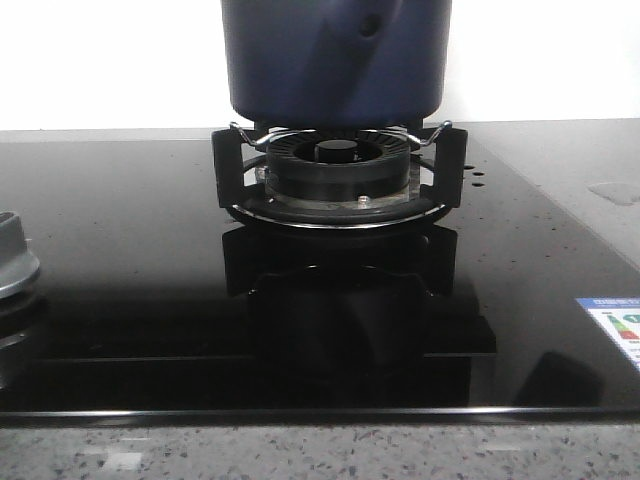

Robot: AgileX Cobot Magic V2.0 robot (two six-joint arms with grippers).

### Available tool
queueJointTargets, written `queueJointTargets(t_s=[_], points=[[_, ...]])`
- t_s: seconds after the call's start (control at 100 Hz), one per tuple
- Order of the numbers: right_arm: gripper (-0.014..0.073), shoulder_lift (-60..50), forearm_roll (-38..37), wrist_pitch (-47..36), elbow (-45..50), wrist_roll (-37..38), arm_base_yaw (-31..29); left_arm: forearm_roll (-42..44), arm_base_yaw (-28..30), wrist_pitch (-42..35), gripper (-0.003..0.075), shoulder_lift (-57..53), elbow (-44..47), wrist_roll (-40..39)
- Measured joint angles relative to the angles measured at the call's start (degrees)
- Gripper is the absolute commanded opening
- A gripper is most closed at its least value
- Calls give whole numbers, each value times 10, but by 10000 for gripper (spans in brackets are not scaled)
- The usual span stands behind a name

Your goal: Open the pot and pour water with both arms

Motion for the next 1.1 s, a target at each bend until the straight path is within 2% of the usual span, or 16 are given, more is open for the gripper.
queueJointTargets(t_s=[0.14, 0.3, 0.44, 0.76, 0.9, 1.1], points=[[222, -29, 0, -118, 128, 75, -96, 0, 0, 0, 274, 0, 0, -1], [222, -30, 0, -209, 232, 101, -152, 0, 0, 0, 274, 0, 0, -1], [222, -16, 0, -238, 265, 105, -163, 0, 0, 0, 274, 0, 0, -1], [237, 35, 0, -264, 270, 108, -164, 0, 0, 5, 274, 0, 0, -2], [349, 40, 0, -254, 270, 109, -164, 0, 0, 10, 274, 0, 0, -3], [612, 40, 0, -271, 270, 109, -164, 0, 0, 11, 274, 0, 0, -5]])
